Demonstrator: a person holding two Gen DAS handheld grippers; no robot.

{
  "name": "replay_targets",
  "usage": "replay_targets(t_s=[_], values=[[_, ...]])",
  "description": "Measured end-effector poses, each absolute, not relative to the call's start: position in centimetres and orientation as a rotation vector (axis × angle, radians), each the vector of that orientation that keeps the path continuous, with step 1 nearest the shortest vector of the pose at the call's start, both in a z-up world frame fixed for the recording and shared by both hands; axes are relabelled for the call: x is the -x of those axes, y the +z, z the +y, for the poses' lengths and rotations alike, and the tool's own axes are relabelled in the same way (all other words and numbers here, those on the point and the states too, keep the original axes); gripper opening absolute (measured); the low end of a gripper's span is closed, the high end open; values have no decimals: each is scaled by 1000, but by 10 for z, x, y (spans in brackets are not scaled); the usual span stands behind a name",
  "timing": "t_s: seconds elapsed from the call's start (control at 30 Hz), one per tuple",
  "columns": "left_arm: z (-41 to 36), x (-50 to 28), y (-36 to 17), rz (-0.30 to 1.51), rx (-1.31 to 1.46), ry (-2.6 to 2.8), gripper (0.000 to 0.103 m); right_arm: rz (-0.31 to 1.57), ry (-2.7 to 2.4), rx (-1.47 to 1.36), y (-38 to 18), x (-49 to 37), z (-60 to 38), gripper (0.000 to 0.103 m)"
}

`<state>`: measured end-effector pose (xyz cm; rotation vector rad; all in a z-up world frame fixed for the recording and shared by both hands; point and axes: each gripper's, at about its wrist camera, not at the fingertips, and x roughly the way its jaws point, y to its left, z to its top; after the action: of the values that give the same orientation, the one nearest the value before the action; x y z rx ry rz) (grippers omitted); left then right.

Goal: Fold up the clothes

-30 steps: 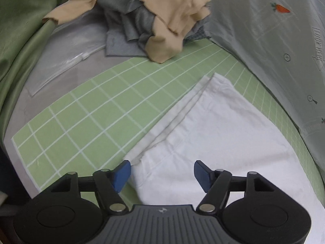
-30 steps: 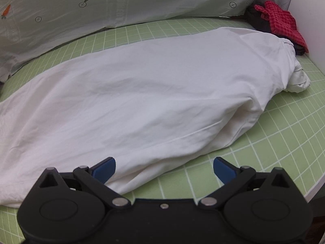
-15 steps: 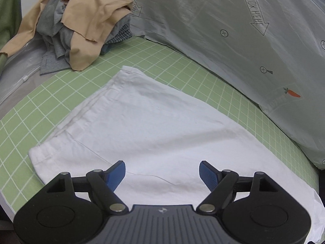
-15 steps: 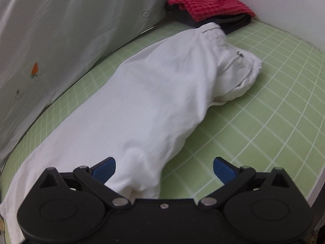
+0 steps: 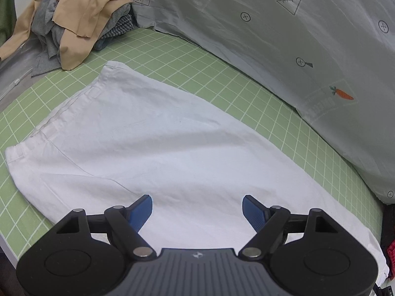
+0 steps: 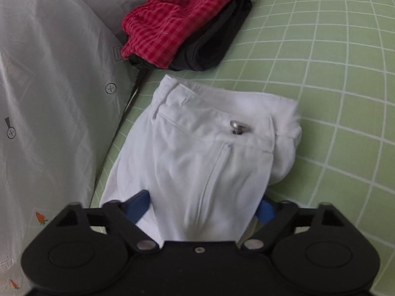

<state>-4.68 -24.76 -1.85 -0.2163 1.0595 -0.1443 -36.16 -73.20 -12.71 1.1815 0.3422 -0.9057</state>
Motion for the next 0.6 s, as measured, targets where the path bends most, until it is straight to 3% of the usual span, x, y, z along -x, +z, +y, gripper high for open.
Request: replay_targets(t_s=[0.07,0.13,0.3,0.4,0.47,0.6], values=[[-253,47,-20,1071,199,-132,81,344,-882,-1055,-110,361,-733,48],[-254,48,-20,1081,194,-127,81,342,-868,-938,-91,361,-731,41],[-247,50,-19,1080,183,-120,81,483,-972,-878,-107,363,-734,40],[-232,51,-18,1062,201,-107,81,581,-1037,-778,-105,355,-723,57],[-219,51,-18,1050,229,-96,81,597,-1090,-670,-89,348,-710,102],[-189,50,-26,1051,276,-79,81,605,-1074,-432,-60,326,-674,103]])
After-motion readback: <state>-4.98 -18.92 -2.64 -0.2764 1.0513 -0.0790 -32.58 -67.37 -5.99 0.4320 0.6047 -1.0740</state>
